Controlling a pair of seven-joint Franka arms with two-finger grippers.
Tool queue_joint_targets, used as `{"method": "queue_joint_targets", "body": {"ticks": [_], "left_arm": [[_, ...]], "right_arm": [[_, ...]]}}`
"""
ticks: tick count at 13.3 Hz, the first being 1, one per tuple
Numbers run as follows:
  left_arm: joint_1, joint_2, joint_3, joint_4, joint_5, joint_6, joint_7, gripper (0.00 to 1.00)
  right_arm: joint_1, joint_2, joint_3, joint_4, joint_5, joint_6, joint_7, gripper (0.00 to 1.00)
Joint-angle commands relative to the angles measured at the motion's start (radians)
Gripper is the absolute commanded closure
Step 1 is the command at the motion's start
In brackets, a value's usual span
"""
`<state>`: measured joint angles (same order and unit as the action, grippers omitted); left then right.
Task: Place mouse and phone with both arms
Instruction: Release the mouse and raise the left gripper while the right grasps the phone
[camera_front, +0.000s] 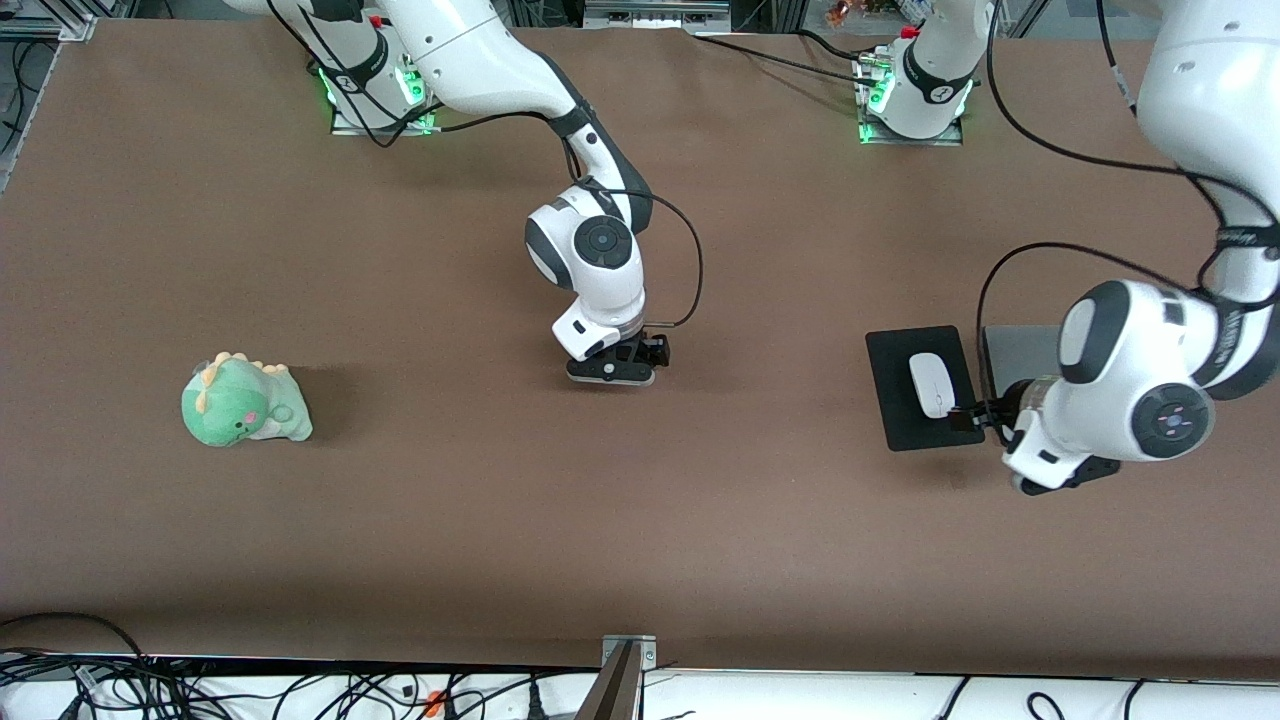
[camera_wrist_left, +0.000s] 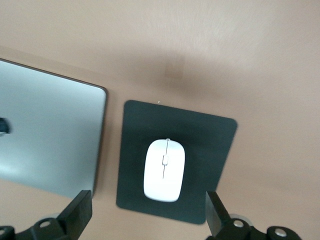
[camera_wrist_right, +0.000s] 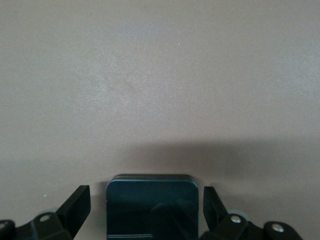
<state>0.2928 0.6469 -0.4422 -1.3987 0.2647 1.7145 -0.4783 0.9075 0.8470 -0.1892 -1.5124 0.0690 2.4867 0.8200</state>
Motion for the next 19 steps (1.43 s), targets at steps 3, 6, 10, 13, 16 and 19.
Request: {"method": "queue_joint_targets", "body": {"ticks": [3,6,10,13,16,19], "left_arm": [[0.005,-0.179,-0.004,0.046,0.011,-0.088,0.042,0.00],[0.016,-0.281,-0.001,0.044,-0.005,-0.127,0.145,0.00],[0.045,-0.384,-0.001,0.044,-0.051,-0.153,0.202,0.00],[0.052,-0.423,-0.001,0.044,-0.068,-0.188,0.204,0.00],[0.052,-0.434,0.000,0.044,-0.068,-0.194,0.204,0.00],[0.054,-0.437,0.000,0.044,-0.068,-0.194,0.204,0.00]], "right_arm": [[0.014,0.020,-0.015,0.008,-0.029,0.020,0.022,0.09],[0.011,0.015,-0.015,0.011,-0.028,0.008,0.010,0.43],[-0.007,-0.011,-0.022,0.038,-0.020,-0.122,-0.008,0.84],[-0.082,-0.017,-0.019,0.184,-0.018,-0.358,-0.152,0.84],[-0.162,-0.074,-0.048,0.140,-0.020,-0.388,-0.356,0.84],[-0.186,-0.159,-0.149,-0.021,-0.017,-0.309,-0.430,0.83]]}}
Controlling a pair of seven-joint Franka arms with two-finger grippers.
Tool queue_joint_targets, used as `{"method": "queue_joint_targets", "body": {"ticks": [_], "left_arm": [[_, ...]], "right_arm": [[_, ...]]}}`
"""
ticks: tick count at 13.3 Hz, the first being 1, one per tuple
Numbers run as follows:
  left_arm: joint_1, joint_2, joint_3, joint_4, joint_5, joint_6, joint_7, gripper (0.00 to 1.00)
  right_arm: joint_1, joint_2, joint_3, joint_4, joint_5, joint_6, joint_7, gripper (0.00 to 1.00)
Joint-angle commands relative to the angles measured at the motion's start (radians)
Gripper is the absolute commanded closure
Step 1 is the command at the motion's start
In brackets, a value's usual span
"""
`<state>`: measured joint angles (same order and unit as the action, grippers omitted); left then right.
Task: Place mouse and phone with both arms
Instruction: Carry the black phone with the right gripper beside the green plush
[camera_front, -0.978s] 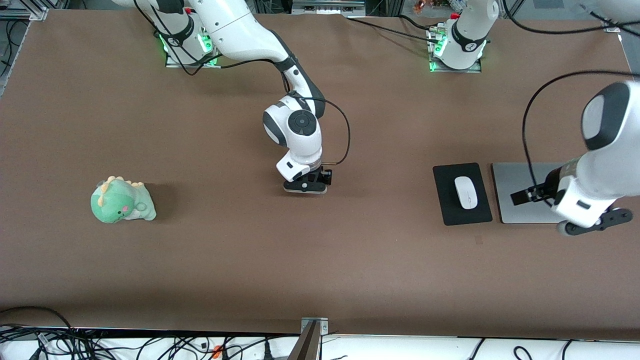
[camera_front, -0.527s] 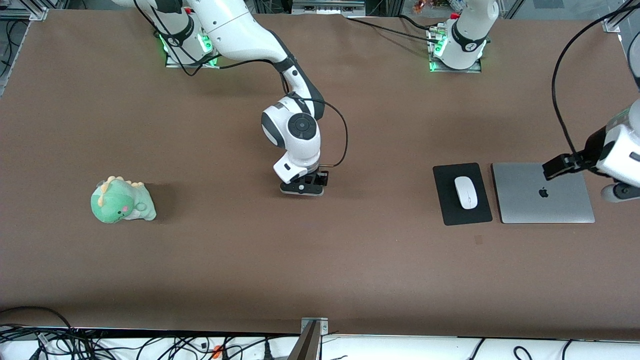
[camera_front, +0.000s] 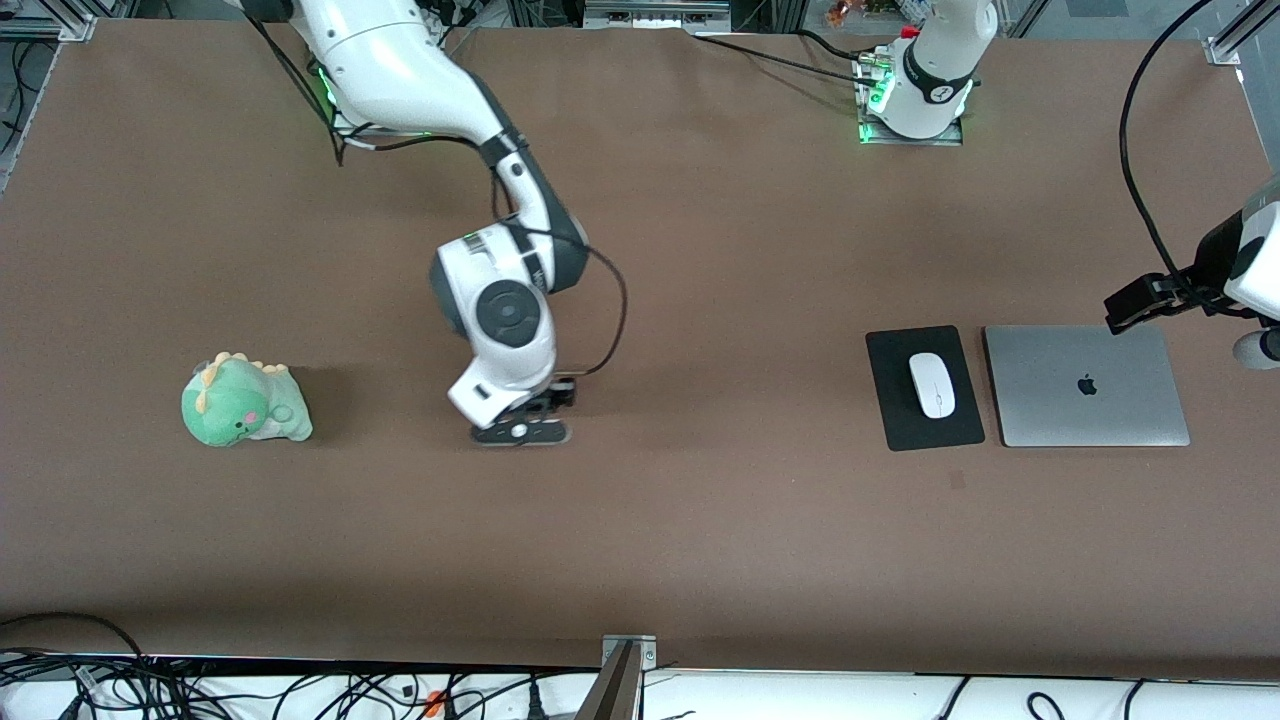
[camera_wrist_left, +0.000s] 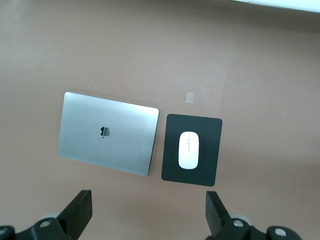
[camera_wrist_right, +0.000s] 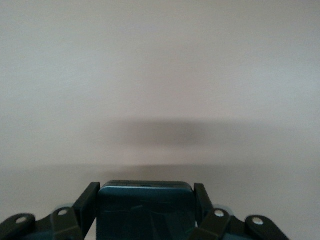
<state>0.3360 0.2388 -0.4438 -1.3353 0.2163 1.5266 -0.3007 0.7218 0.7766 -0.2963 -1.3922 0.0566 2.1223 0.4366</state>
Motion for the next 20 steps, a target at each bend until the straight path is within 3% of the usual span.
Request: {"method": "queue_joint_targets", "body": {"ticks": [1,5,7,10,11,12,13,14,17,18,20], "left_arm": [[0.015,-0.029,0.001,-0.019,-0.020,-0.006,0.026,0.00],[0.015,-0.036,0.002,-0.018,-0.020,-0.005,0.026,0.00],[0.015,-0.038,0.002,-0.018,-0.035,-0.005,0.026,0.00],[0.029,-0.053,0.004,-0.019,-0.041,-0.014,0.028,0.00],[0.031,-0.059,0.002,-0.019,-0.044,-0.017,0.028,0.00],[0.028,-0.076,0.008,-0.027,-0.061,-0.020,0.028,0.00],[0.020,-0.091,0.019,-0.041,-0.073,-0.020,0.038,0.00],[-0.006,-0.110,0.052,-0.065,-0.077,-0.019,0.060,0.00],[-0.217,-0.176,0.320,-0.122,-0.148,-0.019,0.153,0.00],[-0.241,-0.187,0.373,-0.133,-0.184,-0.020,0.201,0.00],[-0.277,-0.213,0.401,-0.159,-0.184,-0.023,0.209,0.00]], "right_arm": [[-0.007,-0.124,-0.069,-0.227,-0.004,0.132,-0.079,0.83],[-0.094,-0.214,-0.104,-0.541,-0.001,0.489,-0.217,0.78],[-0.131,-0.212,-0.103,-0.626,-0.001,0.635,-0.246,0.78],[-0.172,-0.206,-0.098,-0.665,0.005,0.688,-0.271,0.77],[-0.174,-0.206,-0.096,-0.674,0.006,0.696,-0.271,0.68],[-0.174,-0.204,-0.092,-0.679,0.023,0.705,-0.271,0.52],[-0.174,-0.203,-0.086,-0.680,0.032,0.712,-0.271,0.20],[-0.174,-0.203,-0.078,-0.680,0.035,0.714,-0.271,0.00],[-0.174,-0.209,-0.075,-0.674,0.035,0.705,-0.273,0.00],[-0.174,-0.210,-0.075,-0.671,0.035,0.703,-0.273,0.00],[-0.174,-0.215,-0.073,-0.662,0.034,0.696,-0.273,0.00]]}}
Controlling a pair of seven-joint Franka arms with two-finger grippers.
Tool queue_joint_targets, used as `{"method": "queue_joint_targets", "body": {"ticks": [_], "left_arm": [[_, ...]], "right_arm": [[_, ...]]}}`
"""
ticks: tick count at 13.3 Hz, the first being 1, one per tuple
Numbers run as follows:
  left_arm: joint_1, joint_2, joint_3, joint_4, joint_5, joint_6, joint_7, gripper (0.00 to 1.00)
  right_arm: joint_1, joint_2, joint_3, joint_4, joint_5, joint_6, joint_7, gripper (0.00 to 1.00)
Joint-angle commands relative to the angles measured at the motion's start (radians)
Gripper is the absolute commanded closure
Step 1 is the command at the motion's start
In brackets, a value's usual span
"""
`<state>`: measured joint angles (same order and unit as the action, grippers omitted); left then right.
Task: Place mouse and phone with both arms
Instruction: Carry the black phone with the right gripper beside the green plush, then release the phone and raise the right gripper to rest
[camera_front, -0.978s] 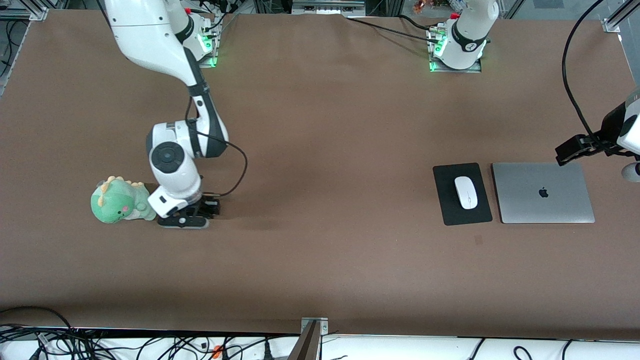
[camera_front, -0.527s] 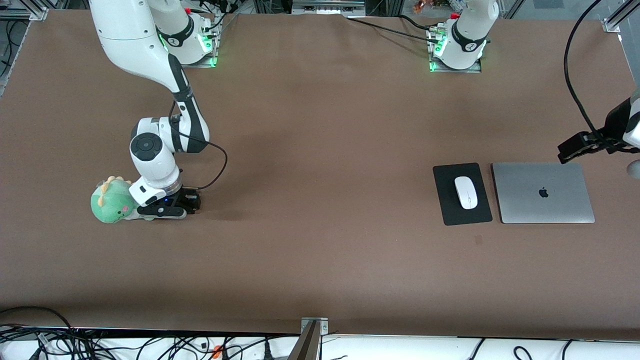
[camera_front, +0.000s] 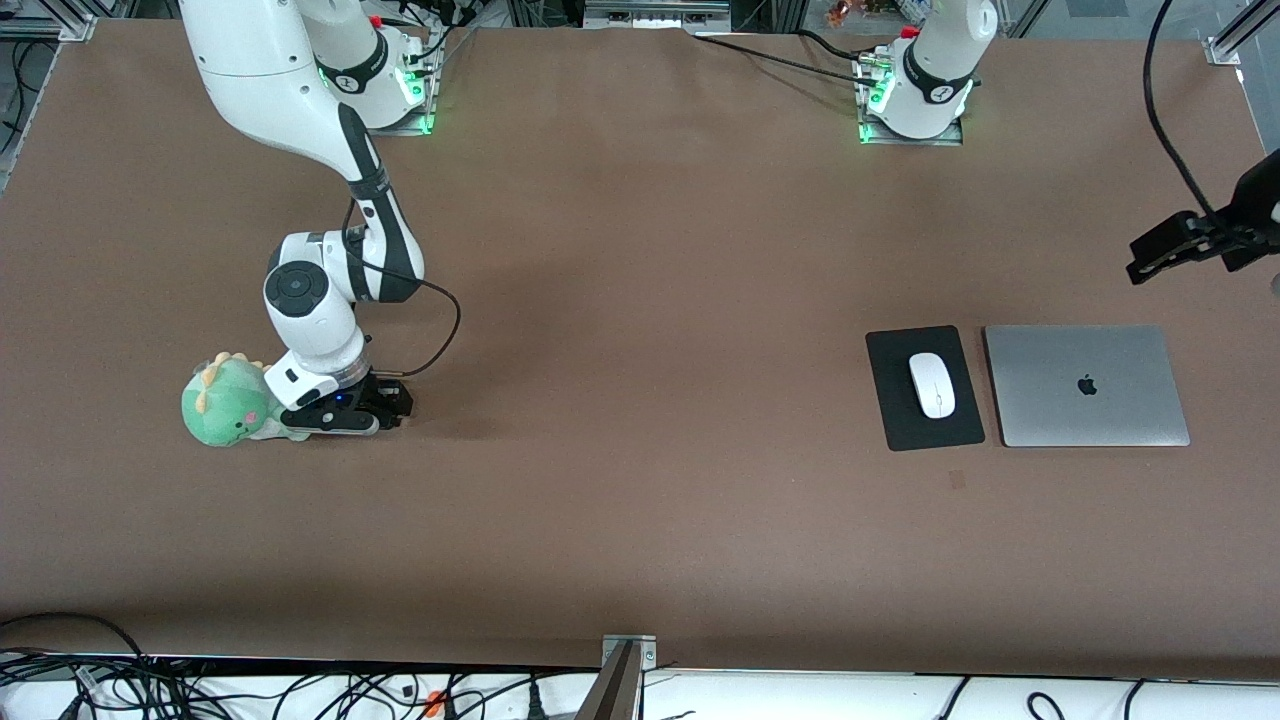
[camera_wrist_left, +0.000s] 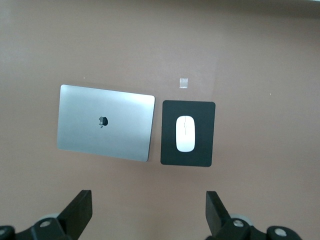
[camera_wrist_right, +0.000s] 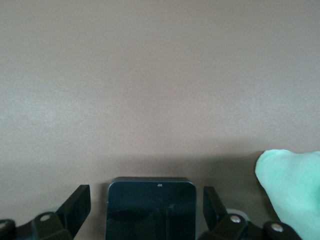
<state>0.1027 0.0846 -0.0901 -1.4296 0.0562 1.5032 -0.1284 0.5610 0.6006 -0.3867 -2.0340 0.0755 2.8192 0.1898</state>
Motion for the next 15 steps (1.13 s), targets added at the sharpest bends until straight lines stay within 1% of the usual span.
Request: {"method": "queue_joint_targets", "body": {"ticks": [1,2,4,6,8,10,11,13,15], "left_arm": [[-0.075,-0.066,0.071,-0.074,-0.024,0.000,0.042,0.00],[-0.102,-0.068,0.098,-0.077,-0.025,0.000,0.044,0.00],[-0.145,-0.069,0.128,-0.077,-0.025,-0.004,0.044,0.00],[-0.149,-0.069,0.127,-0.074,-0.025,-0.008,0.044,0.00],[-0.140,-0.065,0.127,-0.068,-0.030,-0.011,0.049,0.00],[-0.140,-0.063,0.125,-0.066,-0.032,-0.009,0.050,0.00],[-0.140,-0.063,0.125,-0.066,-0.032,-0.009,0.050,0.00],[-0.138,-0.063,0.125,-0.066,-0.032,-0.011,0.050,0.00],[-0.138,-0.063,0.125,-0.066,-0.033,-0.011,0.050,0.00]], "right_arm": [[-0.013,-0.048,0.020,-0.006,0.015,-0.024,-0.027,0.00],[-0.013,-0.061,0.020,0.026,0.016,-0.087,-0.026,0.00],[-0.013,-0.090,0.020,0.116,0.036,-0.270,-0.026,0.00],[-0.013,-0.131,0.019,0.213,0.081,-0.456,-0.027,0.00],[-0.015,-0.169,0.009,0.297,0.122,-0.611,-0.030,0.00],[-0.016,-0.212,-0.007,0.337,0.136,-0.682,-0.073,0.00],[-0.016,-0.241,-0.023,0.337,0.136,-0.704,-0.123,0.00],[-0.016,-0.294,-0.073,0.339,0.135,-0.766,-0.241,0.00],[-0.015,-0.347,-0.115,0.347,0.119,-0.843,-0.308,0.00]]}}
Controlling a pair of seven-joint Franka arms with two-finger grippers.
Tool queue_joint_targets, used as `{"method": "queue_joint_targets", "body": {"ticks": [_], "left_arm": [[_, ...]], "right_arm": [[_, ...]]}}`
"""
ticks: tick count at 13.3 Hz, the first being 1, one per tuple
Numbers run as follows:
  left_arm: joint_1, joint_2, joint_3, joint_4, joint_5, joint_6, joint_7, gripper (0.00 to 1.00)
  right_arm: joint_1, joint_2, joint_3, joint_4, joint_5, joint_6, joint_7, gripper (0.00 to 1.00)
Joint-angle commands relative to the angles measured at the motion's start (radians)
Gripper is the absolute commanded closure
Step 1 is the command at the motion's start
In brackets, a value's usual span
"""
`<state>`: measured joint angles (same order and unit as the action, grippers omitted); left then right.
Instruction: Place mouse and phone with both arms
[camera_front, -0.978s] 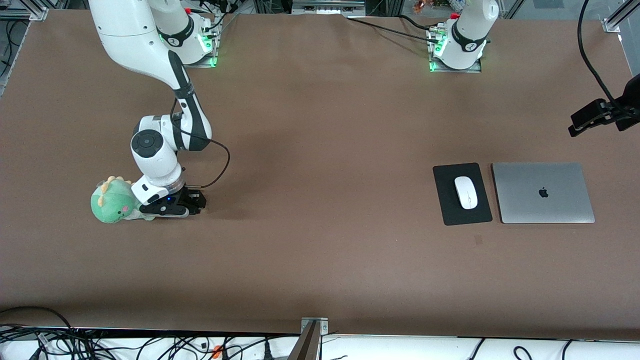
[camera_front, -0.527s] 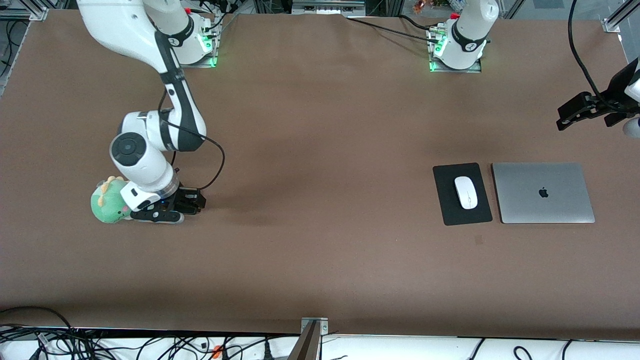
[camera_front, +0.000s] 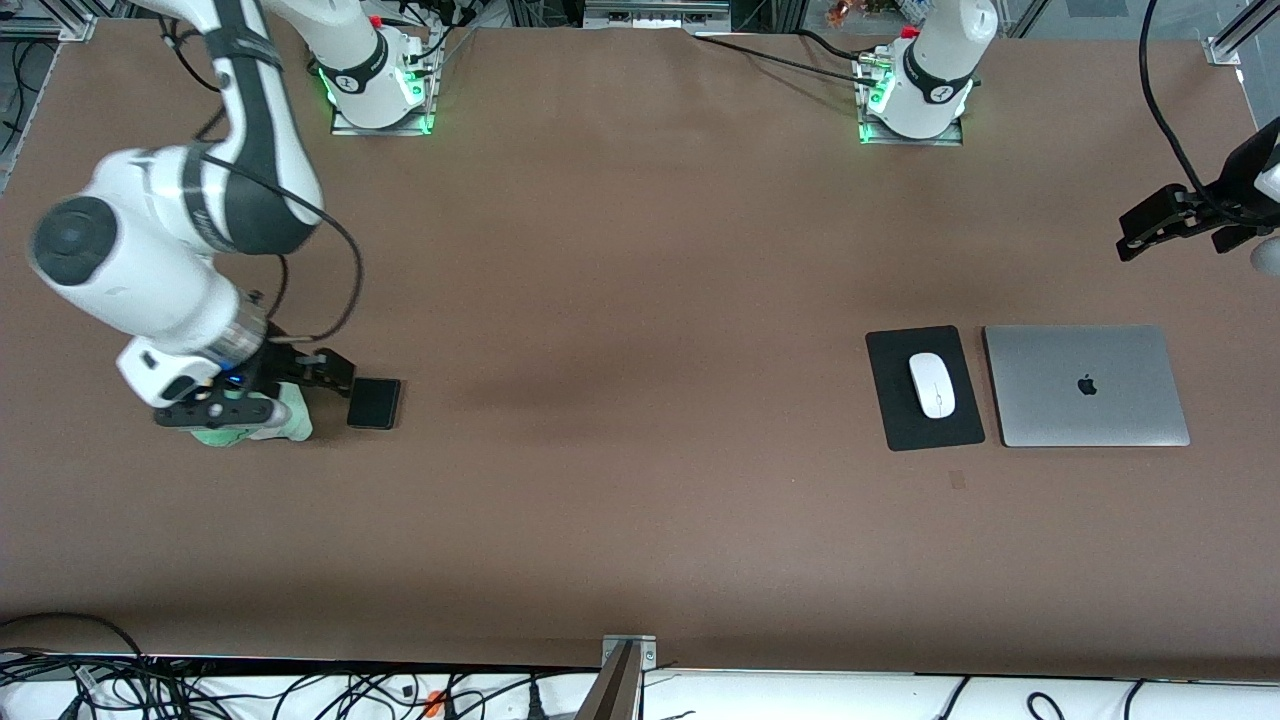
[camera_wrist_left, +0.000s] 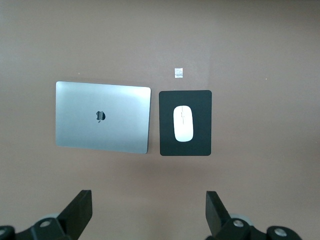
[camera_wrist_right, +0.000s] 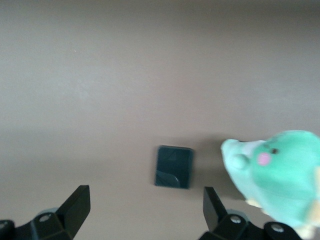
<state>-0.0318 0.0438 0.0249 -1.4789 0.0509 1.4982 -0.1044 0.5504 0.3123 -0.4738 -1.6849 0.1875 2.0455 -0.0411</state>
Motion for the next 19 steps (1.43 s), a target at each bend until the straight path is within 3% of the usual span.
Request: {"method": "queue_joint_targets", "body": {"ticks": [1,3,4,7,8,12,19], "left_arm": [[-0.004,-0.022,0.010,-0.015,-0.028,-0.004,0.026,0.00],[-0.004,-0.022,0.010,-0.017,-0.026,-0.003,0.026,0.00],[-0.004,-0.021,0.012,-0.017,-0.028,-0.001,0.026,0.00],[-0.002,-0.019,0.012,-0.015,-0.028,0.004,0.026,0.00],[-0.002,-0.019,0.012,-0.015,-0.028,0.004,0.026,0.00],[-0.002,-0.021,0.012,-0.015,-0.028,0.002,0.026,0.00],[0.000,-0.024,0.010,-0.018,-0.028,-0.001,0.026,0.00]], "right_arm": [[-0.004,-0.076,-0.046,0.005,0.001,-0.109,-0.110,0.00],[-0.036,-0.102,-0.049,0.062,-0.066,-0.200,-0.154,0.00],[-0.085,-0.105,-0.010,0.109,-0.092,-0.273,-0.154,0.00],[-0.369,-0.114,0.263,0.235,-0.175,-0.428,-0.157,0.00],[-0.426,-0.148,0.315,0.237,-0.203,-0.455,-0.158,0.00],[-0.552,-0.203,0.405,0.237,-0.233,-0.542,-0.181,0.00],[-0.553,-0.199,0.400,0.238,-0.226,-0.487,-0.157,0.00]]}}
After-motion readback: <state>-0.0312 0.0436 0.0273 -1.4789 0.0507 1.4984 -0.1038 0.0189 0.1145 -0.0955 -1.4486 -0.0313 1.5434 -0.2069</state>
